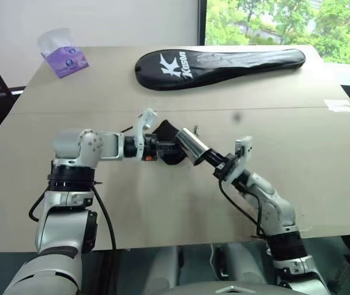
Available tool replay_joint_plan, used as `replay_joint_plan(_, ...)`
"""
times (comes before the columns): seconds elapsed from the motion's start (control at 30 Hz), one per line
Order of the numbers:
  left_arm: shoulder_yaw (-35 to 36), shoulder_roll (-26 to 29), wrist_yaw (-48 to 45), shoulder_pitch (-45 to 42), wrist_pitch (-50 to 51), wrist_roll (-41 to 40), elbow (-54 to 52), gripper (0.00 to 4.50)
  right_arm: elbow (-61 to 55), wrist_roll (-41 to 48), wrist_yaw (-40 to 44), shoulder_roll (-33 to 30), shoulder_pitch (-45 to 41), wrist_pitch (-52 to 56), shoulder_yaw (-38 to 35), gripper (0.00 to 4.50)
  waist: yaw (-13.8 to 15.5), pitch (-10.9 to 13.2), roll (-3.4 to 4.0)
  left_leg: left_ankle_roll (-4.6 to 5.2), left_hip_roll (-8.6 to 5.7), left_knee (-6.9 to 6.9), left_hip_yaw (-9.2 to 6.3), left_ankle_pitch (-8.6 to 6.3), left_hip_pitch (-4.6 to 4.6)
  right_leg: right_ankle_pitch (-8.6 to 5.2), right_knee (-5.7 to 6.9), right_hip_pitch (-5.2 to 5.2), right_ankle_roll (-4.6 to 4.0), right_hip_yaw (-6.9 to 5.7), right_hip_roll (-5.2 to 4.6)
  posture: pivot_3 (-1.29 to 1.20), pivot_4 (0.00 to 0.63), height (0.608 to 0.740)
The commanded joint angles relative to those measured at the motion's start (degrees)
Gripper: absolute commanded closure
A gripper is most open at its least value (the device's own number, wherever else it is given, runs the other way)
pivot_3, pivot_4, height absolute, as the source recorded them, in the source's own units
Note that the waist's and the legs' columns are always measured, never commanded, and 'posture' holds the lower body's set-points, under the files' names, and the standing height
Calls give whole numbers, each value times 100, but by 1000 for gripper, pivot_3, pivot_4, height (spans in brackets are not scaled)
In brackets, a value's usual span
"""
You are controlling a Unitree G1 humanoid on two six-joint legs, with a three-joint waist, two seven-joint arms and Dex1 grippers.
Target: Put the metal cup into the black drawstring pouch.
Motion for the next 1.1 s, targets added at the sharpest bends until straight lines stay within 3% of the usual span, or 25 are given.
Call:
replay_joint_plan(0.03, 61, 43, -44, 81, -124, -62, -389, 4500, 526, -287, 17, 7, 37, -145, 112, 4451, -7, -1, 0, 0, 0, 0, 1, 0, 6, 0, 0, 5, 0, 0, -1, 0, 150, 740)
replay_joint_plan(0.47, 514, 18, 409, 130, -211, 25, -386, 4500, 1114, -1553, 348, -623, -8, -766, 941, 4451, 22, -8, -9, 16, 1, 16, -1, -9, 27, 1, 10, 26, 0, 0, 1, 0, 150, 740)
replay_joint_plan(0.67, 752, -95, 603, 230, -78, -32, -578, 4500, 1356, -1875, 349, -628, -95, -996, 1097, 4451, 9, -32, -38, 15, 2, 22, -13, -9, 26, 1, 9, 33, 0, -5, 1, 0, 150, 740)
replay_joint_plan(1.0, 912, -101, 709, 438, -49, -135, -942, 4500, 1920, -2596, -18, -588, -500, -1463, 1282, 4451, -58, -36, -45, 14, 16, -26, 21, -10, 182, -3, 2, 140, -1, 24, 8, 0, 150, 740)
replay_joint_plan(1.1, 904, -57, 728, 496, -23, -125, -994, 4500, 1891, -2279, -59, -360, -532, -1343, 1048, 4451, -63, -36, -45, 13, 17, -26, 23, -10, 184, -3, 3, 140, -2, 32, 8, 0, 150, 740)
